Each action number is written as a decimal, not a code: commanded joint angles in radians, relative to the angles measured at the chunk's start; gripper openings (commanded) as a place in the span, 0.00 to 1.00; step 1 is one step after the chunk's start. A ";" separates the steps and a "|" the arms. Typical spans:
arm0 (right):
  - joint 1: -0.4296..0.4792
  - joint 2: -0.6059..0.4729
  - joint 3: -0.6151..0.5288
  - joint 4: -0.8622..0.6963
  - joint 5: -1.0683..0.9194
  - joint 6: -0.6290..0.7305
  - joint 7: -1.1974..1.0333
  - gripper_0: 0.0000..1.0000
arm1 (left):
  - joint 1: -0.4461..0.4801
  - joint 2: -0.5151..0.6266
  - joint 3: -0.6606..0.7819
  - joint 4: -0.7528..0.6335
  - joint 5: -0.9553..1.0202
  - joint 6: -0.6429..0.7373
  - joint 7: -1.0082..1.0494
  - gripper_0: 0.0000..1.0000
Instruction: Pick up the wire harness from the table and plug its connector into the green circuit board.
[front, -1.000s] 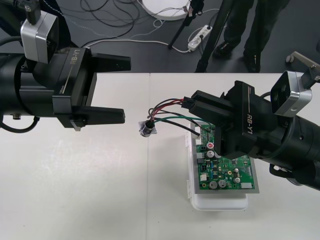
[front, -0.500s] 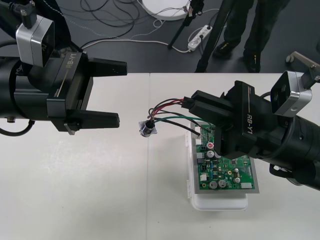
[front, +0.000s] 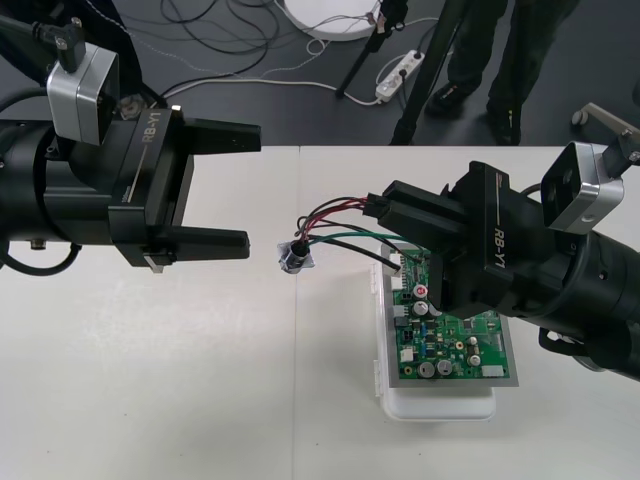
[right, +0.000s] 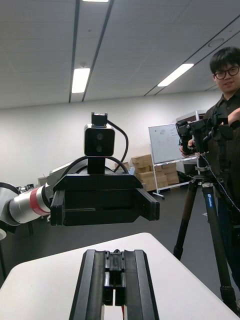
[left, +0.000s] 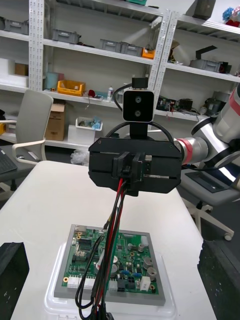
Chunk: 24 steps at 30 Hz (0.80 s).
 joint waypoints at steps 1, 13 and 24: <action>-0.024 -0.021 -0.002 -0.030 -0.016 0.004 0.010 0.00 | -0.018 -0.034 -0.022 -0.012 -0.030 -0.033 -0.067 1.00; -0.024 -0.021 -0.002 -0.030 -0.016 0.005 0.010 0.00 | -0.061 -0.071 -0.057 -0.009 -0.051 -0.033 -0.056 1.00; -0.024 -0.021 -0.002 -0.030 -0.016 0.007 0.009 0.00 | -0.109 -0.127 -0.085 0.006 -0.095 -0.027 -0.038 1.00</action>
